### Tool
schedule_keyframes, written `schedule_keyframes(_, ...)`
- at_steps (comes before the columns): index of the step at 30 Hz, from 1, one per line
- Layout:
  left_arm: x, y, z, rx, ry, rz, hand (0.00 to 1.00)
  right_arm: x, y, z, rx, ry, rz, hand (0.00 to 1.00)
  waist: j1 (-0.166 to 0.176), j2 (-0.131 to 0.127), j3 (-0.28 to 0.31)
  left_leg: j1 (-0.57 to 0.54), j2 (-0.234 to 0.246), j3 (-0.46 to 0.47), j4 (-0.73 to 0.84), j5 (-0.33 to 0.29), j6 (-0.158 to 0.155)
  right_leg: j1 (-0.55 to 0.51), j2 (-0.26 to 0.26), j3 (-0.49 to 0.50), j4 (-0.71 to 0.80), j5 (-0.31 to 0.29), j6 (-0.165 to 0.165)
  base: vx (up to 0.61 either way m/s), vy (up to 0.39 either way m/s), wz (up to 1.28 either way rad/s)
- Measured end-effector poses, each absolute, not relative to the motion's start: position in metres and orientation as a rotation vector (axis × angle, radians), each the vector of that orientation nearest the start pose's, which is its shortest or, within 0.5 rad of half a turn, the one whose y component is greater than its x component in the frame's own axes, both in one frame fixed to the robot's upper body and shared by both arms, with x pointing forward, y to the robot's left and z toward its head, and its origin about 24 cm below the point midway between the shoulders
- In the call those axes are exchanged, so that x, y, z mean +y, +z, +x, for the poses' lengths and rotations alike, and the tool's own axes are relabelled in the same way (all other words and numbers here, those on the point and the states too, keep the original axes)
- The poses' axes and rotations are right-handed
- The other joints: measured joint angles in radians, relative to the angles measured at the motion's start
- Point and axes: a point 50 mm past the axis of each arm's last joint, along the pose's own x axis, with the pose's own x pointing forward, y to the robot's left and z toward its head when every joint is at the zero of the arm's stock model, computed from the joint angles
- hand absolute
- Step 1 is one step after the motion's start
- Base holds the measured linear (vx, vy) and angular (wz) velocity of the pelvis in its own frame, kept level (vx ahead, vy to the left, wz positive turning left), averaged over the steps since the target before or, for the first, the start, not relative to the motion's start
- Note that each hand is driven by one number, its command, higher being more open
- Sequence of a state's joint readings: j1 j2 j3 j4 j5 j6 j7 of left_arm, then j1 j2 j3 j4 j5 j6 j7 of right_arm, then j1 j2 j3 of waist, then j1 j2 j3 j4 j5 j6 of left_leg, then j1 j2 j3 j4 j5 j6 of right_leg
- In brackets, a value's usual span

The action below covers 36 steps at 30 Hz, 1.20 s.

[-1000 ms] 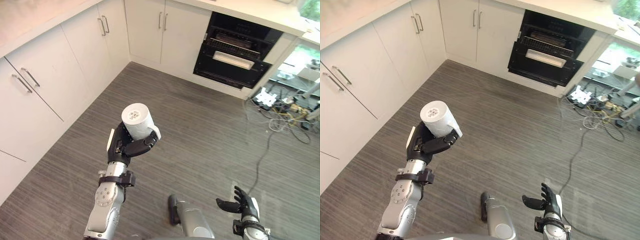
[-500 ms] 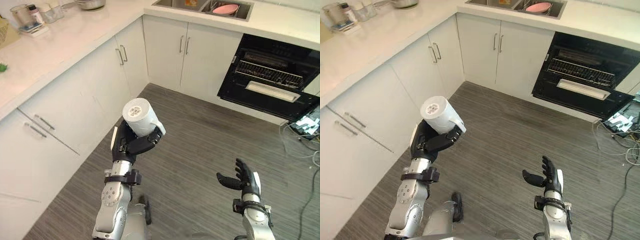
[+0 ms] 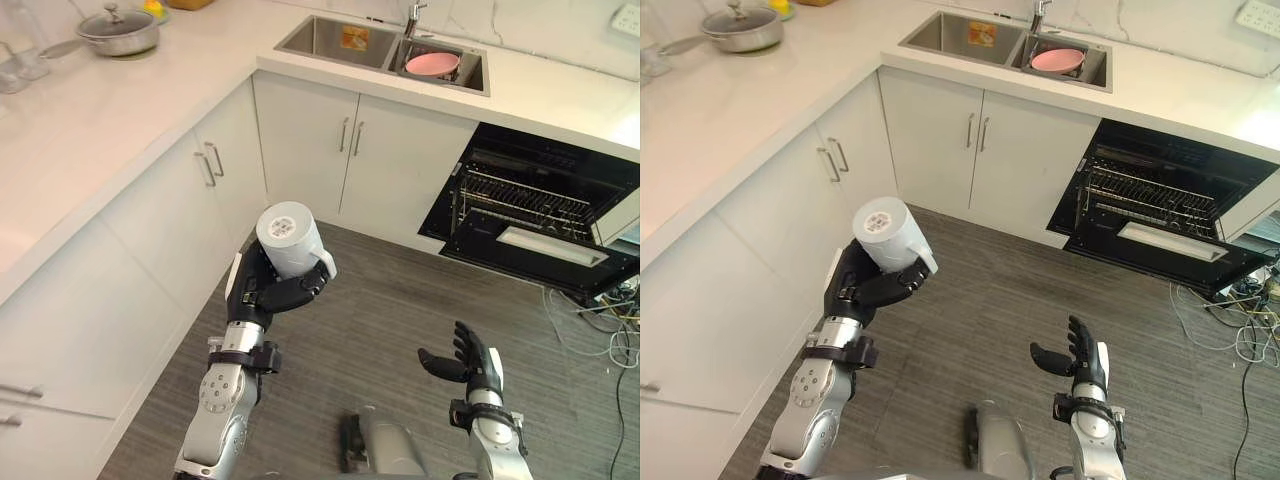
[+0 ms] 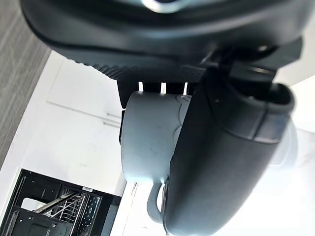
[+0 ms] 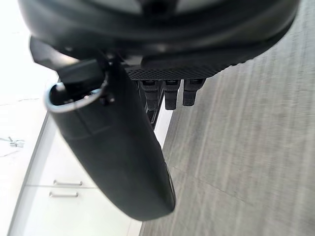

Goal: Walk over to the sink, pick up the cup, carry it to the dishwasher, place the cup inside the dishwasher, then close the dishwasher door

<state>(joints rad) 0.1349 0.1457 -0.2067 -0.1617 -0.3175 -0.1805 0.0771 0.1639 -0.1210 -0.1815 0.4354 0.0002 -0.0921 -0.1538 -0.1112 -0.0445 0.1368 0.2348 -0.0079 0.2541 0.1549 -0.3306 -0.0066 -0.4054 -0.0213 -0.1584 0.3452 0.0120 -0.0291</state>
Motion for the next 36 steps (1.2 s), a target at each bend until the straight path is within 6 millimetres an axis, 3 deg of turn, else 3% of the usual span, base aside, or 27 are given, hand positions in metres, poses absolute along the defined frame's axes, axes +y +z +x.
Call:
schedule_keyframes(1, 0.135, 0.055, 0.223, -0.130, -0.083, -0.235, 0.30, -0.245, -0.070, 0.170, 0.496, -0.396, -0.153, 0.90, -0.008, 0.031, -0.012, 0.014, 0.024, -0.007, 0.038, -0.014, -0.023, 0.003, 0.011, 0.007, 0.038, 0.048, -0.014, 0.67, -0.083, 0.26)
schedule_keyframes(2, 0.134, 0.052, 0.224, -0.120, -0.079, -0.241, 0.30, -0.247, -0.069, 0.170, 0.495, -0.400, -0.155, 0.90, -0.009, 0.050, -0.013, -0.002, 0.047, -0.013, 0.093, -0.014, -0.024, 0.021, 0.022, -0.002, 0.043, 0.025, -0.021, 0.67, -0.111, 0.10)
schedule_keyframes(3, 0.133, 0.050, 0.226, -0.111, -0.069, -0.255, 0.30, -0.247, -0.065, 0.171, 0.481, -0.400, -0.156, 0.90, -0.010, 0.068, -0.006, -0.051, 0.089, -0.017, 0.274, 0.002, -0.050, 0.065, 0.041, -0.012, 0.041, -0.005, -0.034, 0.51, -0.098, 0.08)
schedule_keyframes(4, 0.131, 0.050, 0.226, -0.108, -0.064, -0.266, 0.30, -0.247, -0.061, 0.171, 0.466, -0.401, -0.158, 0.90, -0.008, 0.078, 0.000, -0.089, 0.121, -0.017, 0.404, 0.032, -0.083, 0.102, 0.055, -0.018, 0.030, -0.017, -0.046, 0.75, -0.148, -0.08)
schedule_keyframes(5, 0.130, 0.049, 0.225, -0.104, -0.056, -0.281, 0.30, -0.247, -0.047, 0.169, 0.404, -0.403, -0.166, 0.90, 0.017, 0.086, 0.006, -0.187, 0.196, -0.027, 0.709, 0.129, -0.100, 0.209, 0.086, -0.004, -0.021, -0.048, -0.052, 0.60, -0.123, -0.23)
schedule_keyframes(7, 0.127, 0.050, 0.223, -0.109, -0.057, -0.296, 0.30, -0.244, -0.031, 0.174, 0.321, -0.409, -0.164, 0.90, 0.033, 0.086, 0.005, -0.273, 0.262, -0.025, 0.896, 0.112, -0.095, 0.322, 0.112, 0.019, -0.086, -0.058, -0.059, 0.55, -0.085, -0.34)
schedule_keyframes(9, 0.125, 0.057, 0.222, -0.137, -0.072, -0.303, 0.30, -0.242, -0.008, 0.185, 0.185, -0.413, -0.165, 0.90, 0.051, 0.078, 0.003, -0.396, 0.294, -0.020, 0.929, 0.063, -0.051, 0.413, 0.110, 0.071, -0.153, -0.073, -0.056, 0.52, -0.006, -0.57)
schedule_keyframes(10, 0.126, 0.061, 0.222, -0.154, -0.071, -0.304, 0.30, -0.241, 0.001, 0.194, 0.131, -0.412, -0.157, 0.90, 0.066, 0.077, 0.003, -0.449, 0.292, -0.021, 0.854, 0.033, -0.026, 0.443, 0.102, 0.112, -0.171, -0.082, -0.047, 0.34, 0.068, -0.76)
schedule_keyframes(11, 0.126, 0.061, 0.222, -0.155, -0.070, -0.304, 0.30, -0.240, 0.003, 0.197, 0.119, -0.411, -0.152, 0.90, 0.074, 0.075, 0.004, -0.467, 0.283, -0.029, 0.796, 0.021, -0.024, 0.455, 0.096, 0.134, -0.173, -0.091, -0.041, 0.48, 0.188, -0.82)
schedule_keyframes(14, 0.127, 0.059, 0.222, -0.148, -0.064, -0.302, 0.30, -0.241, 0.004, 0.203, 0.114, -0.421, -0.151, 0.90, 0.077, 0.065, 0.008, -0.512, 0.165, -0.186, 0.436, 0.030, -0.049, 0.494, 0.042, 0.224, -0.150, -0.173, 0.004, 0.40, 0.272, -0.79)
schedule_keyframes(15, 0.128, 0.059, 0.222, -0.150, -0.057, -0.303, 0.30, -0.242, 0.000, 0.203, 0.130, -0.426, -0.153, 0.90, 0.078, 0.073, 0.003, -0.502, 0.128, -0.258, 0.289, 0.113, -0.082, 0.487, 0.029, 0.267, -0.118, -0.216, 0.033, 0.46, 0.379, -1.08)
schedule_keyframes(16, 0.130, 0.058, 0.221, -0.147, -0.047, -0.301, 0.30, -0.244, -0.005, 0.200, 0.157, -0.428, -0.157, 0.90, 0.077, 0.082, -0.005, -0.471, 0.113, -0.258, 0.258, 0.234, -0.064, 0.486, 0.021, 0.312, -0.074, -0.258, 0.066, 0.40, 0.333, -0.98)
schedule_keyframes(18, 0.134, 0.059, 0.222, -0.152, -0.035, -0.286, 0.30, -0.242, -0.012, 0.196, 0.193, -0.435, -0.143, 0.90, 0.059, 0.044, -0.017, -0.480, 0.083, -0.201, 0.325, 0.168, -0.020, 0.477, -0.031, 0.353, -0.042, -0.298, 0.087, 0.43, 0.333, -0.71)
schedule_keyframes(20, 0.136, 0.059, 0.222, -0.152, -0.033, -0.277, 0.30, -0.241, -0.011, 0.197, 0.188, -0.435, -0.142, 0.90, 0.060, 0.029, -0.023, -0.480, 0.073, -0.135, 0.355, 0.118, 0.007, 0.450, -0.059, 0.392, -0.010, -0.308, 0.102, 0.40, 0.301, -0.80)
schedule_keyframes(22, 0.139, 0.058, 0.222, -0.142, -0.040, -0.251, 0.30, -0.234, -0.007, 0.206, 0.163, -0.420, -0.120, 0.90, 0.066, 0.024, -0.020, -0.401, 0.065, -0.051, 0.302, 0.086, 0.034, 0.349, -0.095, 0.336, 0.183, -0.291, 0.193, 0.31, 0.236, -0.96)
schedule_keyframes(23, 0.141, 0.057, 0.222, -0.138, -0.039, -0.243, 0.30, -0.232, -0.007, 0.209, 0.159, -0.412, -0.115, 0.90, 0.068, 0.022, -0.018, -0.363, 0.062, -0.029, 0.274, 0.084, 0.037, 0.323, -0.113, 0.303, 0.244, -0.287, 0.204, 0.29, 0.178, -1.00)
schedule_keyframes(25, 0.143, 0.056, 0.221, -0.132, -0.019, -0.242, 0.30, -0.221, -0.004, 0.216, 0.140, -0.366, -0.111, 0.90, 0.062, 0.027, -0.028, -0.238, 0.071, 0.039, 0.167, 0.083, 0.038, 0.241, -0.138, 0.131, 0.358, -0.326, 0.132, 0.24, 0.110, -0.85)
schedule_keyframes(26, 0.143, 0.057, 0.221, -0.142, -0.016, -0.245, 0.30, -0.219, -0.002, 0.219, 0.132, -0.357, -0.110, 0.90, 0.062, 0.026, -0.030, -0.219, 0.075, 0.053, 0.147, 0.083, 0.037, 0.215, -0.135, 0.097, 0.358, -0.335, 0.116, 0.21, 0.041, -0.68)
schedule_keyframes(28, 0.145, 0.060, 0.222, -0.164, -0.007, -0.250, 0.30, -0.215, 0.006, 0.229, 0.094, -0.338, -0.104, 0.90, 0.057, 0.026, -0.030, -0.176, 0.093, 0.104, 0.100, 0.082, 0.028, 0.125, -0.122, -0.001, 0.283, -0.339, 0.077, 0.22, -0.030, -0.72)
schedule_keyframes(29, 0.147, 0.061, 0.223, -0.166, 0.003, -0.251, 0.30, -0.213, 0.010, 0.234, 0.077, -0.332, -0.101, 0.90, 0.054, 0.031, -0.027, -0.159, 0.107, 0.129, 0.083, 0.080, 0.016, 0.095, -0.105, -0.044, 0.199, -0.312, 0.047, 0.25, -0.074, -0.77)
schedule_keyframes(31, 0.152, 0.060, 0.223, -0.164, 0.024, -0.245, 0.30, -0.210, 0.014, 0.238, 0.060, -0.319, -0.101, 0.90, 0.046, 0.022, -0.026, -0.118, 0.117, 0.163, 0.067, 0.068, -0.015, 0.080, -0.079, -0.111, -0.006, -0.160, 0.009, 0.35, -0.120, -0.51)
schedule_keyframes(32, 0.154, 0.057, 0.223, -0.152, 0.033, -0.241, 0.30, -0.211, 0.014, 0.238, 0.058, -0.314, -0.110, 0.90, 0.026, 0.020, -0.028, -0.081, 0.119, 0.160, 0.067, 0.043, -0.055, 0.115, -0.065, -0.121, -0.073, 0.024, -0.032, 0.44, -0.134, -0.36)
schedule_keyframes(33, 0.152, 0.053, 0.225, -0.136, 0.040, -0.252, 0.30, -0.215, 0.017, 0.239, 0.048, -0.314, -0.129, 0.90, 0.025, 0.061, -0.029, -0.066, 0.159, 0.161, 0.070, 0.031, -0.073, 0.131, -0.026, -0.118, -0.069, 0.009, -0.040, 0.38, -0.125, -0.37)
schedule_keyframes(36, 0.145, 0.055, 0.229, -0.142, 0.013, -0.257, 0.30, -0.216, 0.025, 0.236, 0.016, -0.313, -0.139, 0.90, 0.017, 0.074, -0.024, -0.102, 0.218, 0.106, 0.239, 0.032, -0.075, 0.159, 0.024, -0.104, -0.048, -0.056, -0.057, 0.34, -0.191, -0.33)
